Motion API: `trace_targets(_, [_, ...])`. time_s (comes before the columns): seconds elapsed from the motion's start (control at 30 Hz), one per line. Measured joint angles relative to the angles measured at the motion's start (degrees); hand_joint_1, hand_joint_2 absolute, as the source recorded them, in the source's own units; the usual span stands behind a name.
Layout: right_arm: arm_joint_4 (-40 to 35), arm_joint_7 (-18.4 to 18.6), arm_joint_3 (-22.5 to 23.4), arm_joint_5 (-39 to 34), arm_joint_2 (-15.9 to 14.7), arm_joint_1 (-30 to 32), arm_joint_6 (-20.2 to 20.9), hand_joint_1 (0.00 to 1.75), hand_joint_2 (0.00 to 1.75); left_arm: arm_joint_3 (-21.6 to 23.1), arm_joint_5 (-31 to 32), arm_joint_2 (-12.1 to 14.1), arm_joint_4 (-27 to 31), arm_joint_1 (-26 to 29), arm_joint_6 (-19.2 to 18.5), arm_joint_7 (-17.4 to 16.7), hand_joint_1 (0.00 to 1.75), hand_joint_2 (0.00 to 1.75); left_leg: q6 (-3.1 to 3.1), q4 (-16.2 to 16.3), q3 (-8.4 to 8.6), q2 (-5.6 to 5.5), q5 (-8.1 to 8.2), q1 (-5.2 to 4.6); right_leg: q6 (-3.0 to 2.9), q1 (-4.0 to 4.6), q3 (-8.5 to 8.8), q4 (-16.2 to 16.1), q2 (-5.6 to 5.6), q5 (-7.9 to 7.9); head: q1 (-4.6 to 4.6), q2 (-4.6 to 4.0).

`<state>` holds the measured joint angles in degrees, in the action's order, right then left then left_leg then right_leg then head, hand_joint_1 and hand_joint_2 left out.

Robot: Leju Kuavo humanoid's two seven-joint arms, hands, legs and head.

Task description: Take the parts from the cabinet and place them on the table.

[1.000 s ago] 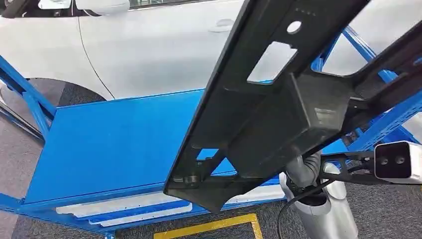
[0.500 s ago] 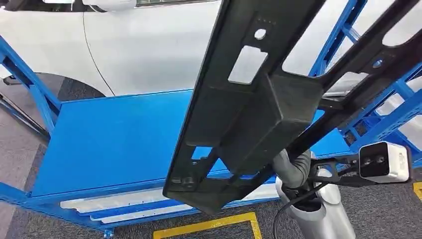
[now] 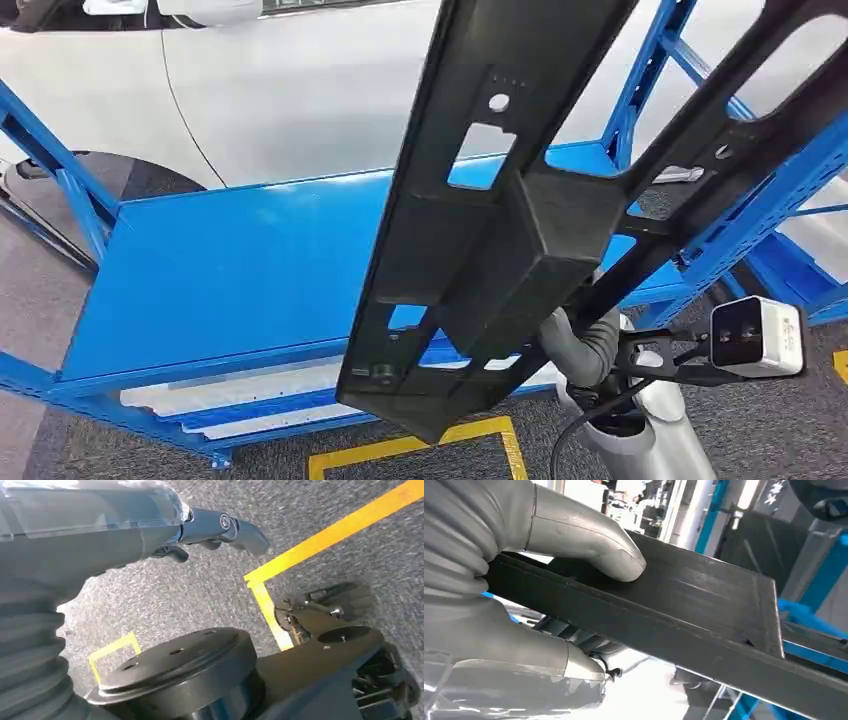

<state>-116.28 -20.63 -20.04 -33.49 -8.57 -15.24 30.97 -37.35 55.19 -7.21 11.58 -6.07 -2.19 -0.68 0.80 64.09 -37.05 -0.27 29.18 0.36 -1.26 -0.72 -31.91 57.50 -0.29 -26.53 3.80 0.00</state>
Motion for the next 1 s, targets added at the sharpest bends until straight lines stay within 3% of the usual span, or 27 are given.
trace_targets(0.07, [0.2,0.0,0.0,0.0,0.0,0.0,0.0,1.66,1.75,0.0,0.0,0.0,0.0,-0.3,0.0,0.0,0.0,1.75,0.38,9.2,-2.81,0.02,4.94,0.03,-0.17,0.24,-0.88,0.0,-0.19,0.65,0.0,0.0])
trace_targets(0.1, [0.3,0.0,0.0,0.0,0.0,0.0,0.0,1.66,1.75,0.0,0.0,0.0,0.0,-0.5,0.2,0.0,0.0,1.75,0.43,11.4,-3.12,0.02,5.57,0.04,-0.18,0.33,-1.28,0.1,-0.21,0.92,0.0,0.0])
trace_targets(0.13, [0.4,0.0,0.0,0.0,0.0,0.0,0.0,1.66,1.75,0.0,0.0,0.0,0.0,-0.4,0.2,-0.1,0.0,1.75,0.37,11.0,-2.18,0.03,4.91,0.05,-0.15,0.39,-1.68,0.2,-0.22,1.18,0.0,0.0])
trace_targets(0.17, [0.5,0.0,0.0,0.0,0.0,0.0,0.0,1.66,1.75,0.0,0.0,0.0,0.0,-0.4,0.2,-0.2,0.0,1.75,0.23,8.0,0.11,0.04,3.22,0.05,-0.09,0.43,-2.02,0.3,-0.19,1.38,0.0,0.0])
trace_targets(0.23, [0.5,0.0,0.0,-0.1,0.0,0.0,0.0,1.66,1.75,0.0,0.0,0.0,0.0,-0.2,0.3,-0.4,0.0,1.75,-0.34,-2.5,6.71,0.03,-0.7,0.03,0.13,0.53,-2.4,0.6,-0.06,1.65,0.0,0.0])
trace_targets(0.27, [0.5,0.0,0.0,-0.1,-0.1,0.0,0.0,1.66,1.75,0.0,0.0,0.0,0.0,-0.1,0.3,-0.4,0.0,1.75,-0.86,-6.2,8.61,0.0,0.25,-0.11,0.34,0.52,-2.6,0.7,-0.06,1.79,0.0,0.0])
trace_targets(0.3, [0.5,0.0,0.0,-0.1,-0.1,-0.1,0.0,1.66,1.75,0.0,0.0,0.0,0.0,0.0,0.3,-0.4,0.0,1.75,-0.97,-6.8,8.97,-0.06,-0.2,-0.41,0.84,0.61,-2.92,0.8,-0.07,2.22,0.0,0.0])
trace_targets(0.4, [0.5,0.0,0.0,-0.2,-0.1,-0.1,0.0,1.66,1.75,0.0,0.0,0.1,0.0,0.1,0.3,-0.4,0.0,1.75,-1.68,-6.9,8.31,-0.13,-0.72,-0.7,1.83,0.44,-3.03,0.5,-0.12,3.1,0.0,0.0])
trace_targets(0.43, [0.5,0.0,0.0,-0.3,-0.1,-0.1,0.0,1.66,1.75,0.0,0.0,0.0,0.0,0.2,0.4,-0.4,0.0,1.75,-2.16,-8.0,8.21,0.05,-1.63,0.19,2.18,0.67,-3.25,0.7,-0.06,2.94,-0.02,0.0])
trace_targets(0.47, [0.5,0.0,0.0,-0.4,-0.1,-0.1,0.0,1.66,1.75,0.0,0.0,0.0,0.0,0.1,0.4,-0.5,0.0,1.75,-2.45,-8.1,8.12,0.25,-2.12,0.01,2.49,0.43,-3.77,1.8,0.21,1.3,-0.02,0.0])
trace_targets(0.5, [0.5,0.1,0.0,-0.4,-0.1,-0.1,0.0,1.66,1.75,0.0,0.0,0.0,0.0,0.1,0.4,-0.4,0.0,1.75,-2.91,-8.1,7.55,0.35,-2.56,0.03,2.65,0.36,-5.18,5.1,0.25,-1.63,-0.02,0.0])
trace_targets(0.57, [0.6,0.2,0.0,-0.4,-0.1,0.0,-0.1,1.66,1.75,0.0,0.0,0.0,0.0,0.1,0.3,-0.4,0.0,1.75,-2.89,-7.9,6.35,0.42,-3.29,-0.01,3.21,0.06,-8.63,14.5,0.25,-6.65,-0.02,0.0])
trace_targets(0.6, [0.7,0.2,0.1,-0.4,-0.1,0.0,-0.1,1.66,1.75,0.0,-0.1,0.0,0.0,0.2,0.3,-0.4,0.0,1.75,-2.84,-7.7,5.73,0.45,-3.59,-0.02,3.44,-0.08,-9.58,17.5,0.24,-7.61,-0.02,0.0])
trace_targets(0.63, [0.9,0.2,0.1,-0.4,-0.1,0.0,0.0,1.66,1.75,0.0,-0.1,0.0,0.0,0.1,0.3,-0.4,0.0,1.75,-2.75,-7.5,5.25,0.47,-3.8,-0.01,3.57,-0.19,-9.42,18.1,0.23,-7.42,-0.02,0.0])
trace_targets(0.67, [1.0,0.2,0.1,-0.5,-0.1,0.0,0.0,1.66,1.75,0.0,-0.2,0.0,0.0,0.0,0.3,-0.4,0.0,1.75,-2.58,-7.1,4.62,0.46,-4.02,0.06,3.69,-0.36,-7.48,15.7,0.21,-5.73,-0.02,0.0])
trace_targets(0.7, [1.0,0.4,0.1,-0.5,-0.1,-0.1,0.0,1.66,1.75,0.0,-0.2,0.0,0.0,-0.1,0.2,-0.3,0.0,1.75,-2.46,-6.8,4.16,0.44,-4.1,0.11,3.72,-0.54,-4.46,11.1,0.2,-3.63,-0.02,0.0])
trace_targets(0.73, [1.0,0.4,0.2,-0.6,-0.1,-0.2,0.0,1.66,1.75,0.0,-0.2,-0.1,0.0,-0.1,0.1,-0.3,0.0,1.75,-2.34,-6.4,3.76,0.41,-4.17,0.14,3.73,-0.65,-0.87,5.5,0.19,-1.78,-0.02,0.0])
trace_targets(0.77, [1.0,0.4,0.3,-0.6,-0.1,-0.2,0.0,1.66,1.75,0.0,-0.2,-0.1,0.0,-0.3,0.1,-0.3,0.0,1.75,-2.15,-5.9,3.4,0.4,-4.24,0.14,3.58,-0.69,1.56,1.0,0.21,-2.24,-0.02,0.0])
trace_targets(0.8, [1.1,0.4,0.3,-0.6,-0.1,-0.1,0.1,1.66,1.75,0.0,-0.4,-0.1,0.0,-0.3,0.1,-0.3,0.0,1.75,-1.71,-5.8,2.99,0.29,-4.43,-0.05,3.02,-0.1,1.5,1.4,0.4,-1.66,0.0,0.0])
trace_targets(0.9, [1.2,0.5,0.5,-0.7,-0.2,-0.2,0.2,1.66,1.75,0.0,-0.4,-0.1,0.0,-0.4,-0.1,-0.3,0.0,1.75,-0.57,-5.9,2.66,0.27,-5.25,0.02,1.9,0.11,0.68,1.1,0.44,-1.35,-0.02,0.0])
trace_targets(0.93, [1.3,0.5,0.7,-0.7,-0.2,-0.2,0.3,1.66,1.75,0.0,-0.4,-0.1,0.0,-0.3,-0.2,-0.3,0.0,1.75,-0.24,-5.8,2.47,0.23,-5.4,-0.16,1.32,-0.31,0.49,0.5,0.36,-0.81,-0.02,0.0])
trace_targets(1.0, [1.5,0.4,0.7,-0.7,-0.1,-0.5,0.5,1.66,1.75,0.0,-0.3,-0.1,0.0,-0.2,-0.3,-0.4,0.0,1.75,0.07,-2.3,1.0,0.21,-1.27,0.14,0.38,-0.37,-0.31,0.4,0.08,0.04,-0.02,0.0])
